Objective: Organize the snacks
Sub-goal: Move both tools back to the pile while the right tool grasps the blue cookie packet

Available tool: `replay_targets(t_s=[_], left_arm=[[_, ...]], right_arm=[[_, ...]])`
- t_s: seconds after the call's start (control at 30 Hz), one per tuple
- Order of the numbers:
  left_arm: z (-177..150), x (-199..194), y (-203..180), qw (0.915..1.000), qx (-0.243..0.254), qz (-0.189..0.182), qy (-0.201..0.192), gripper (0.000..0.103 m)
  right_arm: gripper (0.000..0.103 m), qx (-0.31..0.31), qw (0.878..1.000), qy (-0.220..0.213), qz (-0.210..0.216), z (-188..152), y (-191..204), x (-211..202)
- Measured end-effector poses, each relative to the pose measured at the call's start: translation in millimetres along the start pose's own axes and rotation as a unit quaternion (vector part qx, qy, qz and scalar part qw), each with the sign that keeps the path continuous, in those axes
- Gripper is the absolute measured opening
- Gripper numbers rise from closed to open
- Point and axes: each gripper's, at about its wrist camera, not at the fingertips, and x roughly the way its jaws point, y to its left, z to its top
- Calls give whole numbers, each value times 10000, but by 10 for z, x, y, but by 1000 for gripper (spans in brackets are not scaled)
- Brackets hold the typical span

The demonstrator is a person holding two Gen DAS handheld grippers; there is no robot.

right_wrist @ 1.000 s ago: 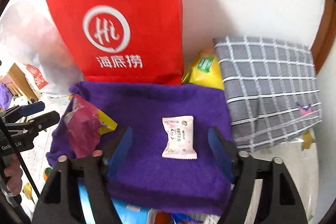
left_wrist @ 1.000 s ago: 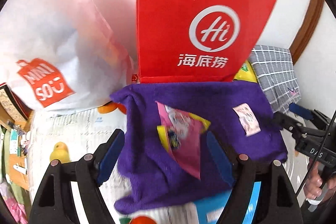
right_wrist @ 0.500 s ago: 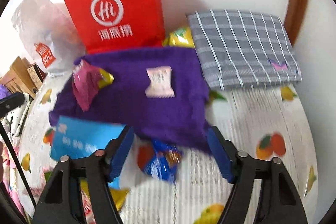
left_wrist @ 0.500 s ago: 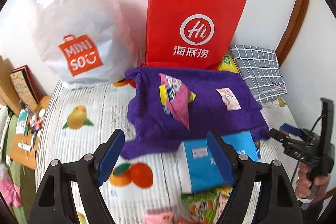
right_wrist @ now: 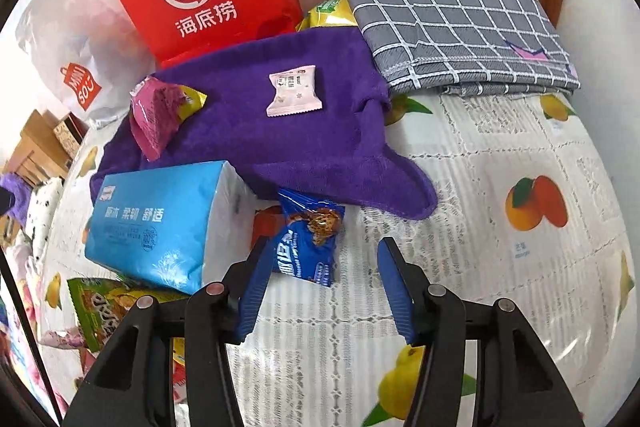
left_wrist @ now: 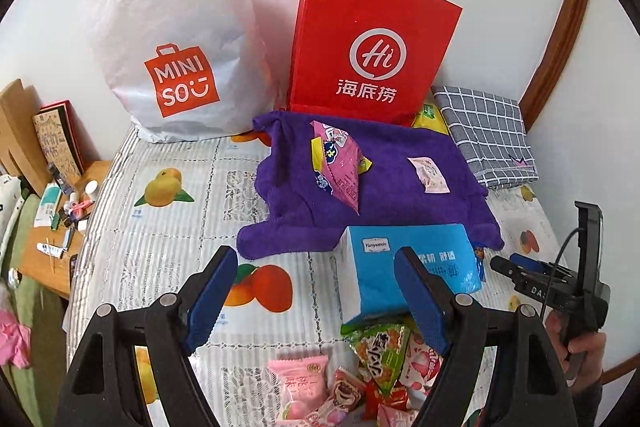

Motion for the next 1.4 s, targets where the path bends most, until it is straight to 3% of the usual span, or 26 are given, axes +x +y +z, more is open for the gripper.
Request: replay_targets(t_s=[0.23,0.7,1.4], left_arm=[[-57,-44,15,9998,83,-160,-28,79],[-7,-70,95,9999,-13,-139,-64,79],[-204,67,416,9996,-254,-25,144,79]], right_arm=[[55,272,9996,63,56,8,-17,66],[55,401,9991,-15,100,-80,20,-18],[55,436,9988,199,28,-15,36,394]])
